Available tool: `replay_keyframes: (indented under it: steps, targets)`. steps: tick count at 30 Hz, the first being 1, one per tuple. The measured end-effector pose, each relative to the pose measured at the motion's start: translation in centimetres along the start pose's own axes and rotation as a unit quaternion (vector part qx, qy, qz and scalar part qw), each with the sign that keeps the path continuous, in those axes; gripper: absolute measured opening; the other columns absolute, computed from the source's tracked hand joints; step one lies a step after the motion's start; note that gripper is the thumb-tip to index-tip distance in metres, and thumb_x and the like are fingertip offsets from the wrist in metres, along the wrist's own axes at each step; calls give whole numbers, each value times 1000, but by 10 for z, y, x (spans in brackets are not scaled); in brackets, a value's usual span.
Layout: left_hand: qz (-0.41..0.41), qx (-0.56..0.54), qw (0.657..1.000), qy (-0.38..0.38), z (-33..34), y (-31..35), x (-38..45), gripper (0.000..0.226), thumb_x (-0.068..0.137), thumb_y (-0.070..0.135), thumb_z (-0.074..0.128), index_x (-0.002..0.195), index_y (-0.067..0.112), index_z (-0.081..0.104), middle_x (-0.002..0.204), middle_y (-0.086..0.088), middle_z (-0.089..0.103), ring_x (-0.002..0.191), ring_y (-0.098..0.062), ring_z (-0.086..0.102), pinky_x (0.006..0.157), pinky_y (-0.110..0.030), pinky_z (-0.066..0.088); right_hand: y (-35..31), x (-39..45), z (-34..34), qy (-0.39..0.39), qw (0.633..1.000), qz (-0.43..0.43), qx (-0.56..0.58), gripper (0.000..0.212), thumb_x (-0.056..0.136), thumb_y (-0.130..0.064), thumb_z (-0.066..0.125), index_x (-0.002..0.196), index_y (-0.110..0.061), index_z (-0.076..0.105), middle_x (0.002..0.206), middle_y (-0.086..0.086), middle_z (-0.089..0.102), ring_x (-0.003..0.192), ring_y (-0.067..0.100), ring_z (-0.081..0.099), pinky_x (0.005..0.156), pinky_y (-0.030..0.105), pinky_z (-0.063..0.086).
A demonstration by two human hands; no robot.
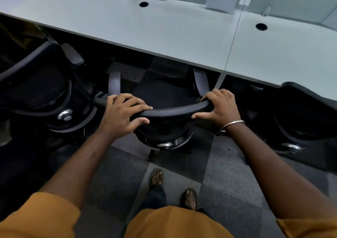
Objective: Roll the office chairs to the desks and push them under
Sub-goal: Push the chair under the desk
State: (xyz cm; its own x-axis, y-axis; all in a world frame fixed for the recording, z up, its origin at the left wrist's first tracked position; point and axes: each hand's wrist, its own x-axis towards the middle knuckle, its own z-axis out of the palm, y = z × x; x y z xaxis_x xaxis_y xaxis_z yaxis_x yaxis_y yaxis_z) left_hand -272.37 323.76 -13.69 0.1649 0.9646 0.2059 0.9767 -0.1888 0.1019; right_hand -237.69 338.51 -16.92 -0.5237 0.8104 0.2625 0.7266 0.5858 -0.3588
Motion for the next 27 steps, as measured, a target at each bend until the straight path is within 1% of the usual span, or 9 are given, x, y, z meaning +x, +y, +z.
replay_keyframes:
  steps: [5,10,14,18,21,22,24,25,27]
  targets:
    - [6,-4,999,-52,4,-47,41,51,94,72,43,141,55,54,129,24,56,127,-11,47,103,-46,29,-14,24,12,23,999,50,0,77,63,-99,50,97,-31,64,92,-12,53,99,17,52,99,37,31]
    - [4,25,1000,-15,8,-92,75,49,96,56,47,143,42,55,131,14,57,135,-13,49,120,-47,23,-37,41,30,59,995,83,10,56,74,-79,62,102,-30,66,94,-14,52,97,15,51,95,31,26]
    - [-6,14,1000,3,20,-112,110,50,97,34,58,147,30,52,148,4,51,153,-23,32,125,-53,22,-46,62,49,91,990,107,0,47,79,-61,69,108,-26,64,97,-7,54,101,20,52,105,40,32]
    - [1,-7,1000,-23,32,-123,158,47,100,28,59,145,20,50,150,-6,45,157,-32,20,123,-66,22,-29,93,54,98,988,119,-29,45,79,-47,74,111,-19,62,100,1,56,101,30,52,109,50,36]
    - [-6,-12,999,-31,34,-136,191,44,100,28,58,141,14,50,144,-12,46,155,-37,21,120,-69,24,-16,123,55,97,987,120,-48,38,76,-32,74,109,-16,60,99,5,57,98,33,51,102,48,39]
    - [-9,-5,999,-32,34,-139,202,44,100,29,57,139,12,50,142,-14,47,154,-38,24,119,-69,26,-11,135,56,95,986,128,-52,35,72,-19,70,105,-14,59,95,7,56,94,35,51,97,48,39]
    - [-27,18,999,-37,38,-137,217,45,100,33,52,139,10,49,142,-19,48,151,-40,28,119,-68,26,0,157,53,84,981,163,-63,43,55,2,57,96,-9,56,89,12,53,88,39,51,88,48,40]
    - [-37,26,998,-43,41,-132,224,46,101,35,51,139,9,48,143,-20,47,150,-41,29,119,-68,25,8,167,50,75,978,185,-66,45,52,7,55,95,-7,55,89,14,52,88,40,50,85,48,40]
    - [-53,31,997,-42,48,-124,239,47,102,35,50,139,6,45,145,-22,45,150,-41,28,119,-68,26,24,184,42,52,972,219,-60,44,60,11,55,100,-5,56,99,18,52,100,41,50,84,43,41]
